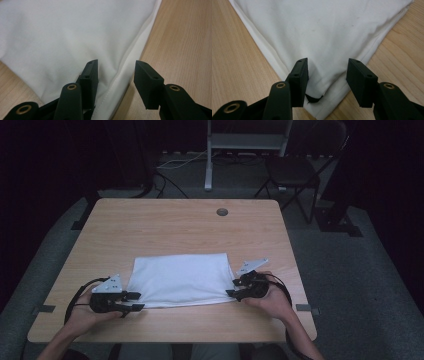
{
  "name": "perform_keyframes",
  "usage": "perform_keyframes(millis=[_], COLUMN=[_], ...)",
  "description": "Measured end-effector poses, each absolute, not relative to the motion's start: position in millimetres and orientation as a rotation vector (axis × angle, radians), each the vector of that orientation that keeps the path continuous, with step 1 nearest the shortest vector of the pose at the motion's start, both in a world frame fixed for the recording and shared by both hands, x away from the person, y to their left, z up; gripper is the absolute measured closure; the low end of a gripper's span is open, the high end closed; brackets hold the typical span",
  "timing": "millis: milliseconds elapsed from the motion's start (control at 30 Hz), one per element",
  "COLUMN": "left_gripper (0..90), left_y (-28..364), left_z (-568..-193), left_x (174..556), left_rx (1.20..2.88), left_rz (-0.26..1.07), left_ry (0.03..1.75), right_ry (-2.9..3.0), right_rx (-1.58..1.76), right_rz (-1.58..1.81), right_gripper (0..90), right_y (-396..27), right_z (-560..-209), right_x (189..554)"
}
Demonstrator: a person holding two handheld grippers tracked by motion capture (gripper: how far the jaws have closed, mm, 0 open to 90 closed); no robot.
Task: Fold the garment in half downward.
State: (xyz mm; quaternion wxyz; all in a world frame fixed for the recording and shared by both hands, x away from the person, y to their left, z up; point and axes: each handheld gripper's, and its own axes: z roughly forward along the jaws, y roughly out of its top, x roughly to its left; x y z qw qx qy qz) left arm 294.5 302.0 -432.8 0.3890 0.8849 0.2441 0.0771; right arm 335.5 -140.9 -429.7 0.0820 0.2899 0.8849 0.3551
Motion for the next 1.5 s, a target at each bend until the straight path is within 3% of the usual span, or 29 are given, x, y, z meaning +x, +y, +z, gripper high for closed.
perform_keyframes(millis=[567, 867, 1100, 1500], left_gripper=[53.8, 53.7, 53.2, 53.5], left_y=[302.9, 292.4, 292.5, 290.3], left_z=[-425.2, -431.5, -436.1, -434.2], left_x=[341.0, 334.1, 326.7, 352.0], left_rx=[2.174, 2.19, 2.185, 2.183], left_rz=[0.248, 0.263, 0.305, 0.308], left_ry=[0.73, 0.753, 0.754, 0.801], right_ry=[2.548, 2.57, 2.558, 2.515], right_rx=[0.988, 0.909, 0.925, 0.984], right_rz=[1.017, 1.017, 1.019, 1.066], right_gripper=[46.2, 44.8, 45.1, 45.3], right_y=[-132.8, -105.3, -113.4, -117.9], right_z=[-425.8, -424.4, -431.5, -434.3], right_x=[359.3, 350.7, 347.3, 359.3])
